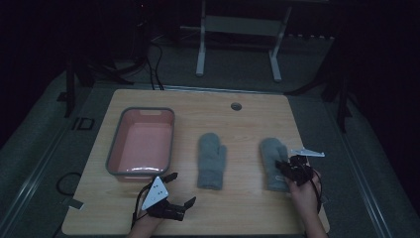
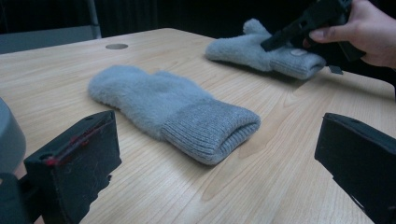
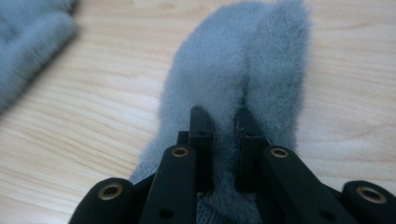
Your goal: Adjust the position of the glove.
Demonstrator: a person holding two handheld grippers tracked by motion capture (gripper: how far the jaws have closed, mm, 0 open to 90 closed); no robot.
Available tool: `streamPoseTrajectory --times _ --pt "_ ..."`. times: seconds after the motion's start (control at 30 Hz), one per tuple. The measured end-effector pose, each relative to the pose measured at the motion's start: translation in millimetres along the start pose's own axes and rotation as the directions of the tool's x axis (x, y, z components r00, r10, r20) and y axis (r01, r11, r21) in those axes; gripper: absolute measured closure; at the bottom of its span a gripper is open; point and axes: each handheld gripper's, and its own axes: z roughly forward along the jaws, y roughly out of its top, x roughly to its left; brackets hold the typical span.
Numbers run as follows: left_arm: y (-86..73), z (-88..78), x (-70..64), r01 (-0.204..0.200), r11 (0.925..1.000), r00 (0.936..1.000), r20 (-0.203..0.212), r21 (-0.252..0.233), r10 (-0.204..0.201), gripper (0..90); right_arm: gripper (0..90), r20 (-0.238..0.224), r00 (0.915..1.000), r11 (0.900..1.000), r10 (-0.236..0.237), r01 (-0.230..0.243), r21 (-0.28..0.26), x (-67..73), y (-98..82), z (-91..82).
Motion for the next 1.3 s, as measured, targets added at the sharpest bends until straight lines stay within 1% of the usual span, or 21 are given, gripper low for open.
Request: streamPoseTrajectory --times 0.03,0.13,0.27,0.4,0.47,0.53,0.63,0.7,0.73,0.77,0.8,0.83,0.9,0.97,1.07,1.17,1.27,1.3 --pt "0.0 -0.1 0.1 0.001 1.0 1.0 -0.001 -0.001 -0.001 0.3 81.4 0.001 1.0 1.0 0.006 -0.006 -0.015 4.7 4.8 -4.4" --pt "-0.1 -0.6 0.3 0.002 1.0 1.0 -0.006 -0.001 -0.002 0.4 81.3 0.008 1.0 1.0 0.004 -0.004 -0.03 13.7 13.3 -11.3" --pt "0.2 -1.2 -0.1 0.005 1.0 1.0 0.0 -0.006 -0.005 0.3 81.3 0.014 0.9999 0.998 0.006 -0.005 -0.059 24.4 24.1 -18.9" --pt "0.3 -1.2 -0.3 0.0 1.0 1.0 -0.007 -0.005 0.0 0.4 81.2 -0.01 0.9998 0.997 0.018 -0.018 -0.071 34.4 34.3 -22.5" --pt "-0.2 -0.9 -0.2 -0.004 1.0 1.0 -0.006 0.003 0.004 0.4 81.2 -0.011 0.9999 0.997 0.012 -0.012 -0.074 40.7 38.1 -23.1" --pt "-0.3 -0.8 -0.4 -0.006 1.0 1.0 -0.006 0.005 0.006 0.4 81.1 -0.009 1.0 0.997 -0.004 0.003 -0.077 49.3 41.7 -22.9" --pt "-0.1 -1.0 -0.4 -0.007 1.0 1.0 -0.005 0.004 0.007 0.4 81.2 0.011 0.9995 0.995 -0.03 0.03 -0.092 62.3 46.8 -21.7" --pt "0.0 -1.3 -0.2 -0.009 1.0 0.9999 -0.006 0.004 0.009 0.4 81.2 -0.007 0.9997 0.995 -0.024 0.024 -0.097 69.0 51.3 -21.1" --pt "0.0 -1.4 -0.1 -0.008 1.0 0.9999 -0.006 0.003 0.008 0.3 81.2 -0.011 0.9996 0.995 -0.025 0.023 -0.1 72.6 53.5 -20.9" --pt "0.0 -1.4 -0.1 -0.008 1.0 0.9999 -0.006 0.003 0.008 0.3 81.2 -0.011 0.9996 0.995 -0.025 0.023 -0.1 72.6 53.5 -20.9" --pt "0.1 -1.5 0.0 -0.009 1.0 0.9999 -0.006 0.003 0.009 0.3 81.2 -0.019 0.9994 0.995 -0.028 0.026 -0.101 76.7 55.8 -20.5" --pt "0.0 -1.3 0.1 -0.011 0.9999 0.9999 -0.007 0.006 0.011 0.4 81.1 -0.03 0.9987 0.993 -0.042 0.039 -0.112 86.1 60.5 -19.2" --pt "-0.2 -1.0 -0.1 -0.017 0.9998 0.9998 -0.011 0.011 0.017 0.4 81.1 -0.054 0.9974 0.992 -0.049 0.043 -0.115 94.4 64.4 -17.7" --pt "-0.1 -1.1 -0.2 -0.022 0.9997 0.9997 -0.012 0.01 0.022 0.4 81.1 -0.068 0.9962 0.992 -0.054 0.046 -0.119 103.2 67.8 -15.8" --pt "0.1 -1.4 0.1 -0.019 0.9998 0.9997 -0.013 0.007 0.019 0.4 81.1 -0.093 0.9939 0.991 -0.059 0.047 -0.123 117.3 72.5 -11.5" --pt "0.4 -2.0 0.2 -0.018 0.9998 0.9998 -0.012 0.004 0.018 0.4 81.0 -0.109 0.9924 0.992 -0.057 0.043 -0.12 128.7 75.6 -6.7" --pt "0.9 -2.4 0.2 -0.018 0.9998 0.9998 -0.011 0.001 0.018 0.4 80.9 -0.128 0.9901 0.993 -0.056 0.043 -0.106 141.5 77.9 0.3" --pt "1.0 -2.6 0.1 -0.021 0.9998 0.9997 -0.014 0.0 0.021 0.3 80.9 -0.141 0.9884 0.994 -0.056 0.042 -0.1 145.7 78.0 2.7"
